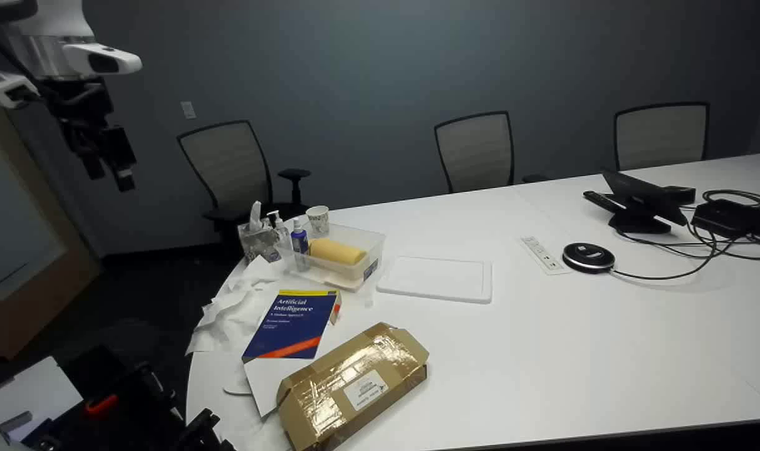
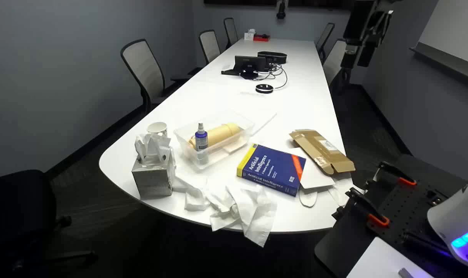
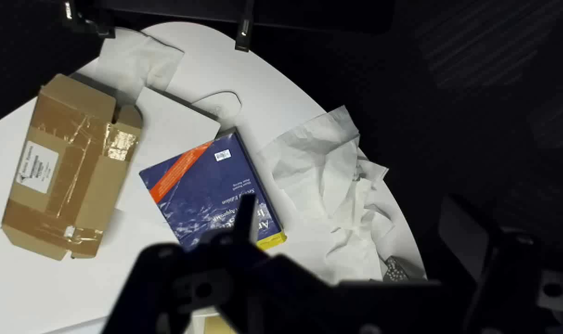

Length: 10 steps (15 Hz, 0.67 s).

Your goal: Use the white napkin to wipe the blue book.

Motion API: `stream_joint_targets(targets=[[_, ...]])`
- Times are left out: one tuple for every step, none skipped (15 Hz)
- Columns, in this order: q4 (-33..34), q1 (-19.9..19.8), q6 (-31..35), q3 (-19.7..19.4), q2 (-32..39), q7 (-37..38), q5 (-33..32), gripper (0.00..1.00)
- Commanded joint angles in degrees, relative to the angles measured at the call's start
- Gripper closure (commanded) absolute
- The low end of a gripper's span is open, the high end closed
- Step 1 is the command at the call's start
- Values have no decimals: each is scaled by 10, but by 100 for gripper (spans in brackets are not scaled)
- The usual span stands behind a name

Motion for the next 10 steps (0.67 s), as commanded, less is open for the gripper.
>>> stream_joint_targets(targets=[[1, -5, -2, 3, 0, -2, 2, 0], [1, -5, -2, 3, 0, -2, 2, 0], [1, -5, -2, 3, 0, -2, 2, 0], [1, -5, -2, 3, 0, -2, 2, 0], [5, -6, 15, 8, 14, 2, 3, 0], [20, -10, 39, 19, 45, 14, 0, 0], [25, -6, 71, 23, 67, 7, 2, 0], [36, -4, 110, 37, 108, 14, 0, 0], [46, -1, 146, 47, 141, 20, 1, 0], [55, 2, 175, 61, 175, 28, -4, 0]])
